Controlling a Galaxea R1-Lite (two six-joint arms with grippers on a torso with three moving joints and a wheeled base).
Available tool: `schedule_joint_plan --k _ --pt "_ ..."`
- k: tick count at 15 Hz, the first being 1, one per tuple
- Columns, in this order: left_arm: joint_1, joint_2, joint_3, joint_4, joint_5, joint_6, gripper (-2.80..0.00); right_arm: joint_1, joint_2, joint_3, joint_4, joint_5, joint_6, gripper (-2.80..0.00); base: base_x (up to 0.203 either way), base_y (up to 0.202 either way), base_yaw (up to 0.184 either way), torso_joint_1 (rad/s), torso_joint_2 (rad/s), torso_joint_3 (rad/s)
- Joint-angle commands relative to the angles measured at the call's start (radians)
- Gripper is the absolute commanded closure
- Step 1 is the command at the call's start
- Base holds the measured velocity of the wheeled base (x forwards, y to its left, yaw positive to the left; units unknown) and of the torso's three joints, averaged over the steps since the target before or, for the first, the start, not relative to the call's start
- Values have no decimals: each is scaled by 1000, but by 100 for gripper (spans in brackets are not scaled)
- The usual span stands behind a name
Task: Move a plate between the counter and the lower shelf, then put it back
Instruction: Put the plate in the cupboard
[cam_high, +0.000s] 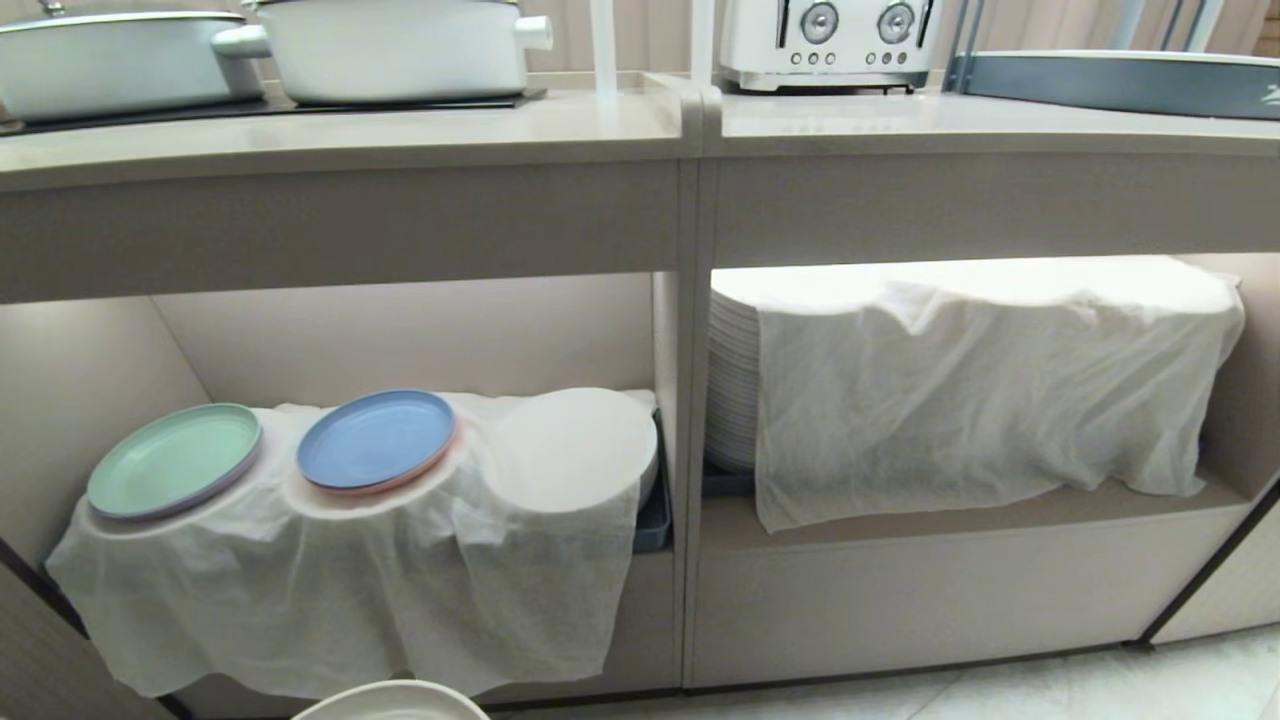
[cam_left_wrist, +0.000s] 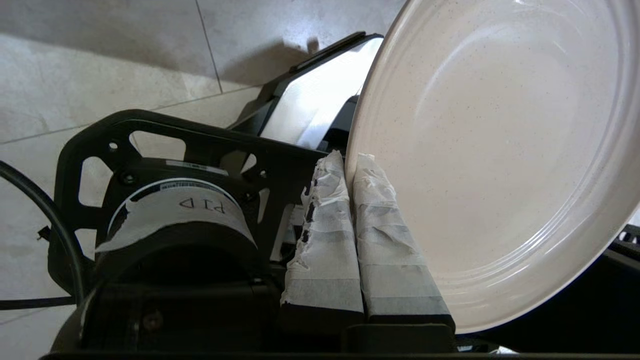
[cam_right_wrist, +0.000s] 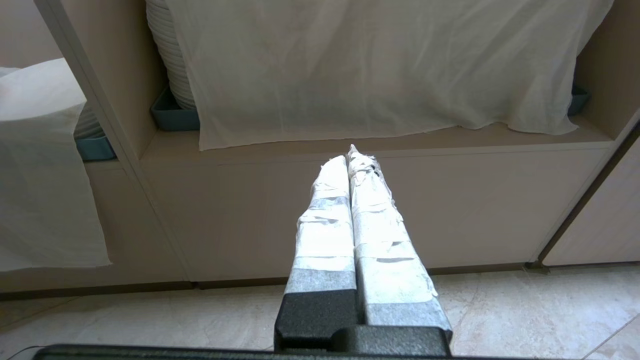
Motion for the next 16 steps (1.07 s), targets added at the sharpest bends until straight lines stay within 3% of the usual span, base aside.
schedule_joint_plan --k 1,8,12,16 --pt "0 67 -13 -57 2 4 0 0 0 0 0 0 0 0 0 0 0 0 0 0" --pt "0 338 -24 -309 -2 1 0 0 0 0 0 0 0 0 0 0 0 0 0 0" --pt "-2 517 -103 -382 -11 -10 0 0 0 0 0 0 0 0 0 0 0 0 0 0" --pt "-58 703 -253 -424 -7 -126 0 0 0 0 0 0 0 0 0 0 0 0 0 0"
